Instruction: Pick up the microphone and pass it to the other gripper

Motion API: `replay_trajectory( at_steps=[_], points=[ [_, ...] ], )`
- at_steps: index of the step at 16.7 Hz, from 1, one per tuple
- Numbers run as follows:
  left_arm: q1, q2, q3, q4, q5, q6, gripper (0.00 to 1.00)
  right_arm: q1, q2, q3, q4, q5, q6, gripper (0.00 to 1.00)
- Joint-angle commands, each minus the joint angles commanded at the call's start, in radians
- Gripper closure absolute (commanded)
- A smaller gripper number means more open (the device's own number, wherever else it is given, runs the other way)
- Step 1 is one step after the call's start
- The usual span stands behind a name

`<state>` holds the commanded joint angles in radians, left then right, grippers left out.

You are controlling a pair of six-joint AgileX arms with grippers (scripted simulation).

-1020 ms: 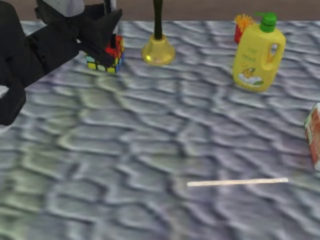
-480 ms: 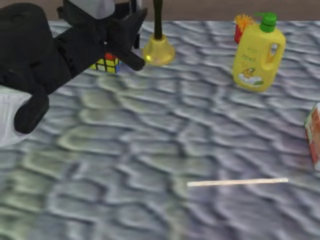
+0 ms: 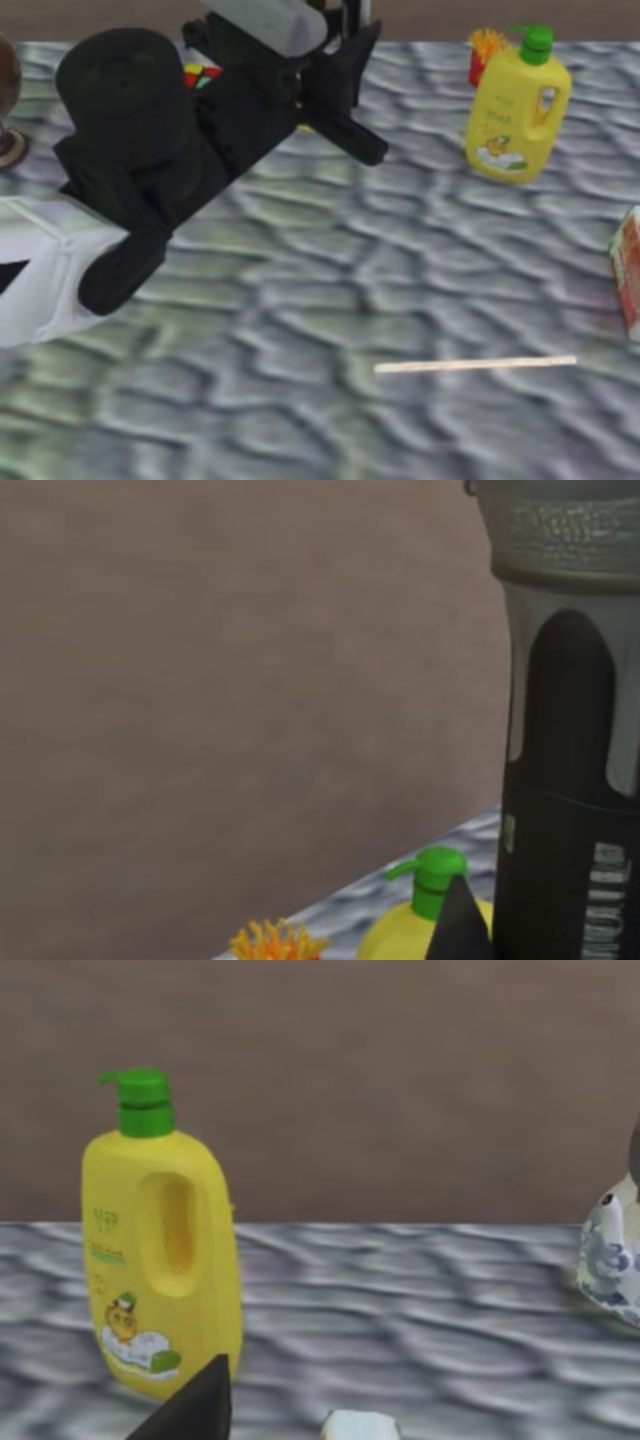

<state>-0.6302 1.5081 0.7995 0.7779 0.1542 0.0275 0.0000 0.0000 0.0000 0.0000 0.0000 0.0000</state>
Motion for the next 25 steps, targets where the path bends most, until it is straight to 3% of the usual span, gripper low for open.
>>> replay_trajectory(
  at_steps=[13,17,25],
  points=[
    [0.000,0.000,0.000,0.000,0.000,0.000,1.00,0.021,0.035,0.026,0.012,-0.012,-0.004,0.00],
    [0.000,0.000,0.000,0.000,0.000,0.000,1.00,0.118,0.227,0.154,0.078,-0.068,-0.013,0.00],
    [0.000,0.000,0.000,0.000,0.000,0.000,1.00,0.386,0.863,0.560,0.309,-0.220,-0.019,0.00]
  ],
)
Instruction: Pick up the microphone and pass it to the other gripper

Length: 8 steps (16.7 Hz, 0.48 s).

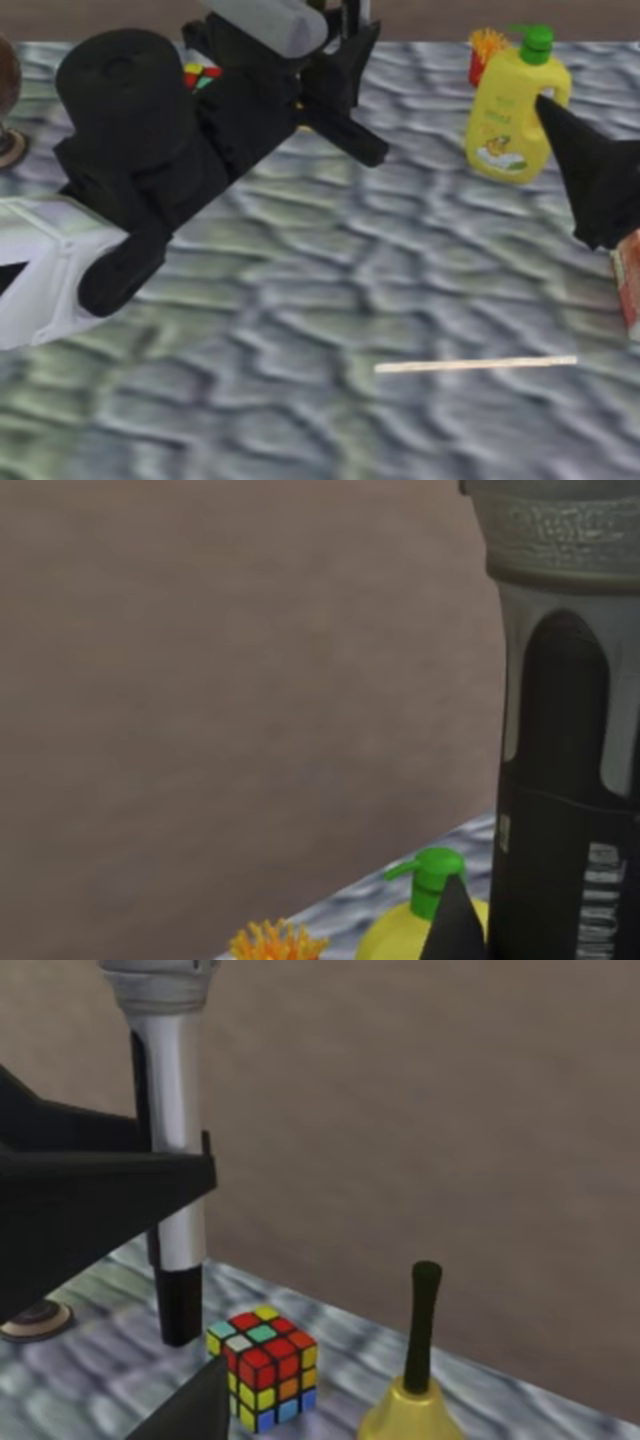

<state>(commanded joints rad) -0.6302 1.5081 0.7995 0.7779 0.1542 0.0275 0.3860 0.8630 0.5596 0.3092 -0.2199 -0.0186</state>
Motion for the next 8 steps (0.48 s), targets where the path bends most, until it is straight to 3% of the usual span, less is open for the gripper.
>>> replay_trajectory(
  at_steps=[4,8],
  points=[
    [0.000,0.000,0.000,0.000,0.000,0.000,1.00,0.104,0.234,0.152,0.084,-0.059,-0.006,0.00],
    [0.000,0.000,0.000,0.000,0.000,0.000,1.00,0.148,0.330,0.208,0.110,-0.083,-0.009,0.00]
  ],
)
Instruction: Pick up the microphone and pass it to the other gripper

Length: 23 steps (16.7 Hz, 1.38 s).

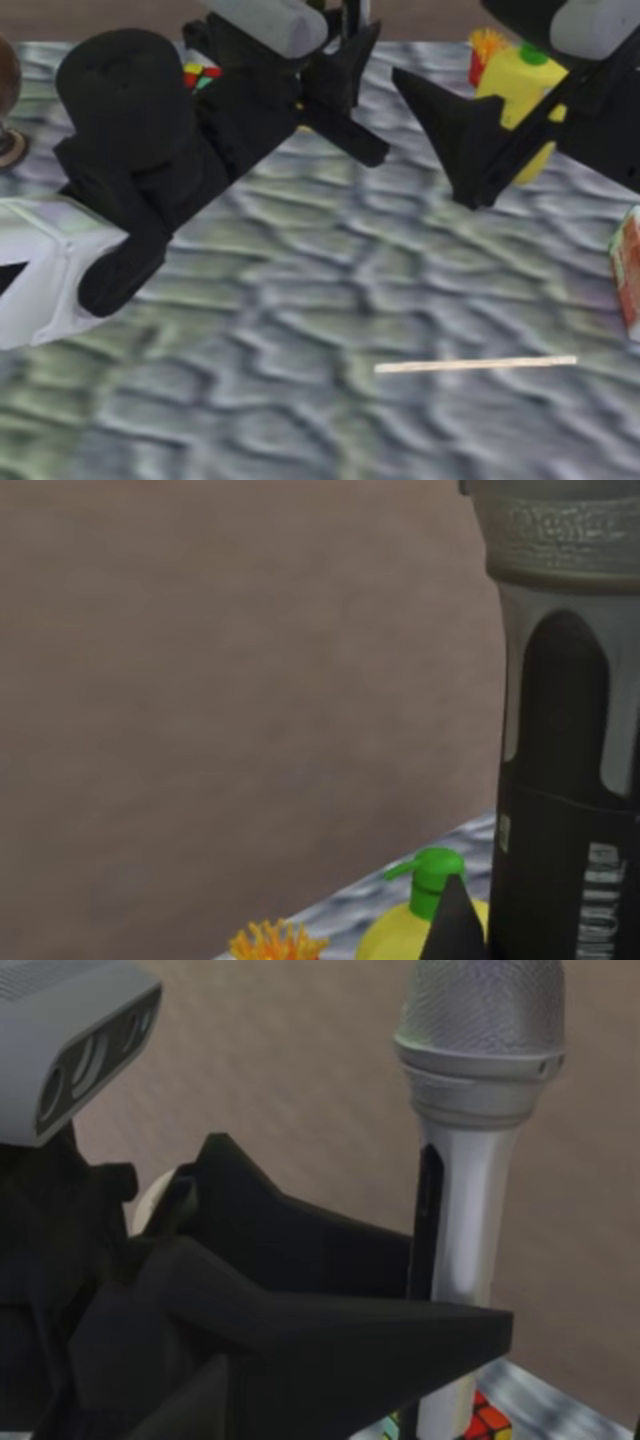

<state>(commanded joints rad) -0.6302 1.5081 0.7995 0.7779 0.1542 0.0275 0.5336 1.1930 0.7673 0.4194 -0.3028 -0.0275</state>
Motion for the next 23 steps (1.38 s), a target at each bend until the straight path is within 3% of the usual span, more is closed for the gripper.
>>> replay_trajectory(
  at_steps=[6,15,20,23],
  points=[
    [0.000,0.000,0.000,0.000,0.000,0.000,1.00,0.002,0.014,0.011,0.003,0.004,0.000,0.00],
    [0.000,0.000,0.000,0.000,0.000,0.000,1.00,0.081,0.376,0.297,0.075,0.087,0.002,0.00],
    [0.000,0.000,0.000,0.000,0.000,0.000,1.00,0.086,0.393,0.313,0.078,0.092,0.002,0.00],
    [0.000,0.000,0.000,0.000,0.000,0.000,1.00,0.086,0.393,0.313,0.078,0.092,0.002,0.23]
  ],
)
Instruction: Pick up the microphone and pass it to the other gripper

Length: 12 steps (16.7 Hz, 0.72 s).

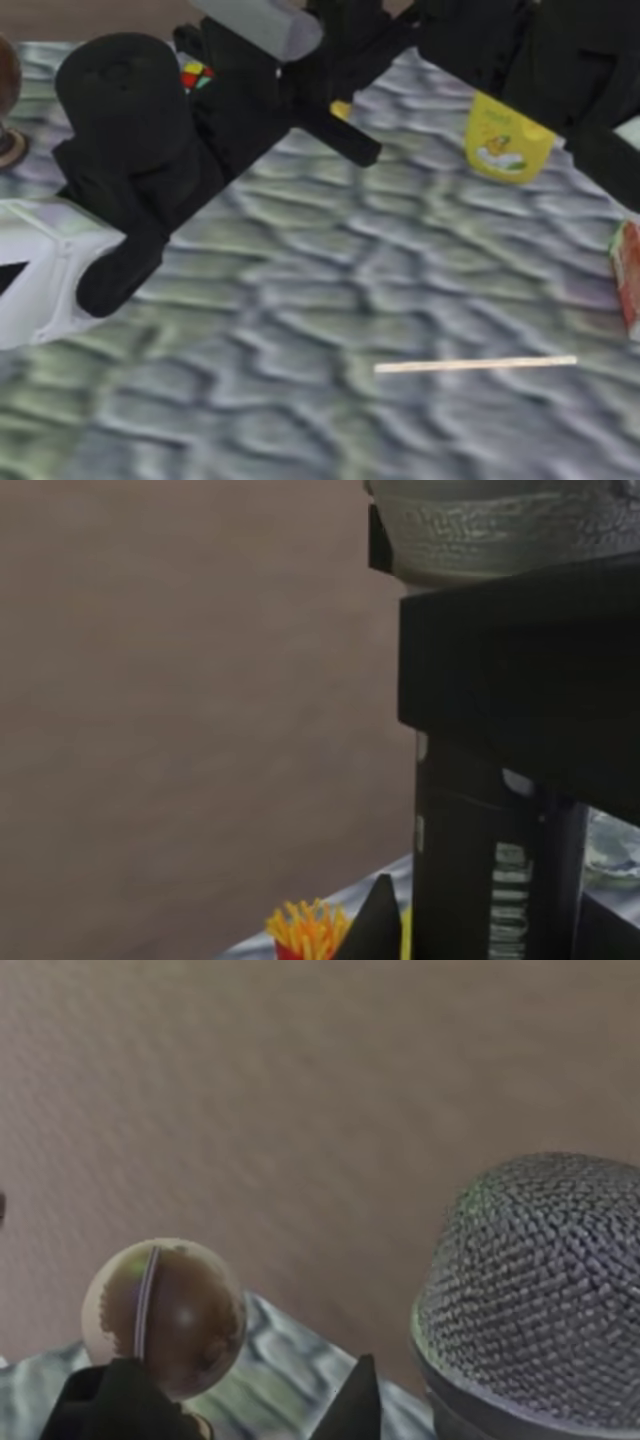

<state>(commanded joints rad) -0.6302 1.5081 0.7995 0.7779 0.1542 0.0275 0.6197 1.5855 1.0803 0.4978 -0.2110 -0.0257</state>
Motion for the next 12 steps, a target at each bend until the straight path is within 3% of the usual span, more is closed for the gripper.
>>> replay_trajectory(
  at_steps=[10,12],
  points=[
    [0.000,0.000,0.000,0.000,0.000,0.000,1.00,0.000,0.000,0.000,0.000,0.000,0.000,0.98],
    [0.000,0.000,0.000,0.000,0.000,0.000,1.00,0.000,0.000,0.000,0.000,0.000,0.000,1.00]
  ],
)
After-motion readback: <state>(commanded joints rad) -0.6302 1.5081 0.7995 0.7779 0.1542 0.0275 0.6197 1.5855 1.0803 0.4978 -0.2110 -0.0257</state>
